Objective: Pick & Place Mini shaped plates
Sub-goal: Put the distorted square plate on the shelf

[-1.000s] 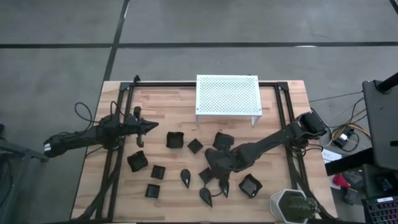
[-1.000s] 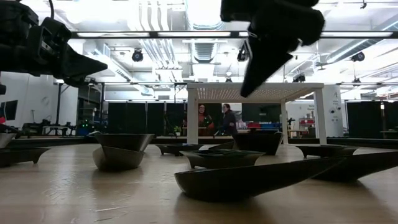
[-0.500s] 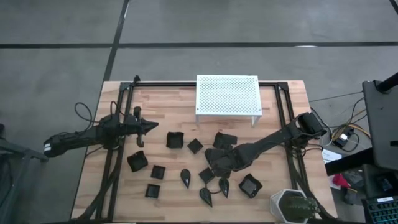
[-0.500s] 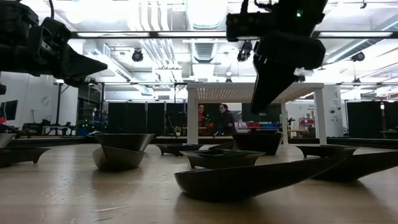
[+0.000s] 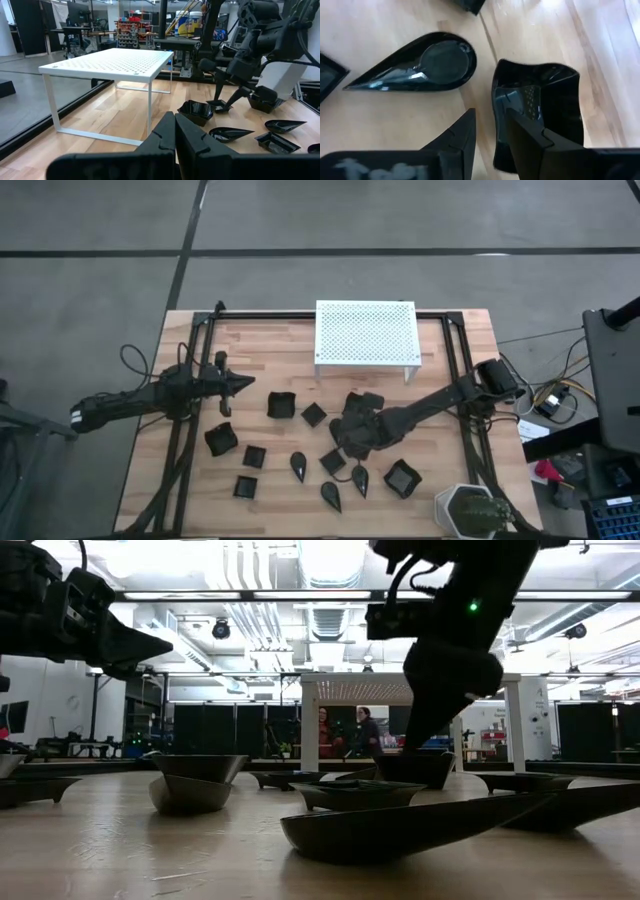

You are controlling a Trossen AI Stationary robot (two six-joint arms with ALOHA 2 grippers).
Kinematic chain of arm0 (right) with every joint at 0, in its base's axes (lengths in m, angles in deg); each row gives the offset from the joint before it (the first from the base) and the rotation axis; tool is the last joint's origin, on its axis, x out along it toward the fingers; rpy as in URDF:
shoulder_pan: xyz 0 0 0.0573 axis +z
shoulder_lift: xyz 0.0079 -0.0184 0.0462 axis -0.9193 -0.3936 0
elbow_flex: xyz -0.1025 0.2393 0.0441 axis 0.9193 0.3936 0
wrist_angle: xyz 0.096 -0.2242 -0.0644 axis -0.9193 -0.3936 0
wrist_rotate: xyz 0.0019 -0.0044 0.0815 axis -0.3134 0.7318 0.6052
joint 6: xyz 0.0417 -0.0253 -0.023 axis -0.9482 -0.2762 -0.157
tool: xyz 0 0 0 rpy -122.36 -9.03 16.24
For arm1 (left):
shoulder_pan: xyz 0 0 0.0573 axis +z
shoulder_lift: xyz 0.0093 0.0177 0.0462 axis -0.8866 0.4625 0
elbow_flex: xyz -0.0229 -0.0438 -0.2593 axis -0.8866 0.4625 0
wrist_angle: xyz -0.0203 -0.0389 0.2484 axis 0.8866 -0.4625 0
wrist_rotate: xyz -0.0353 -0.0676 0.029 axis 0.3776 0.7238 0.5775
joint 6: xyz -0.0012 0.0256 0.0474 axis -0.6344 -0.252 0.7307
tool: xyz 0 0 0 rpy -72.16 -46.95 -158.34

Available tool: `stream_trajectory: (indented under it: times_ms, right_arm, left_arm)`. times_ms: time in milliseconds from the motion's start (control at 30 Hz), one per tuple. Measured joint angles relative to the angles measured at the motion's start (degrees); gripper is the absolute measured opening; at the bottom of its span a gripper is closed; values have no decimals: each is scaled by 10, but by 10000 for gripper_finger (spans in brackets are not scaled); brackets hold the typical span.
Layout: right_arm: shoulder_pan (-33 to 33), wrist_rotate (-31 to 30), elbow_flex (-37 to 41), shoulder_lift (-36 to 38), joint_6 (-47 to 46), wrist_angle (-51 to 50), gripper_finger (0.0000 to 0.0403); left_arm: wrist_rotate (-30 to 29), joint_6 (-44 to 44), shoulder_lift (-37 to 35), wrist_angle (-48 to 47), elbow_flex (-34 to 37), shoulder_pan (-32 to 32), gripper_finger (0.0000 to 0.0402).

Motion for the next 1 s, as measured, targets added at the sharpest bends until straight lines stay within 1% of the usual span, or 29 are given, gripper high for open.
stream_trajectory:
  times_ms: [500,833,1000]
  right_arm:
    - [-8,0,35,0,5,39,93]
    - [-12,-1,47,0,7,52,70]
    - [-18,-1,49,0,7,52,43]
  left_arm:
    - [0,0,0,0,0,0,0]
    - [0,0,0,0,0,0,0]
    - [0,0,0,0,0,0,0]
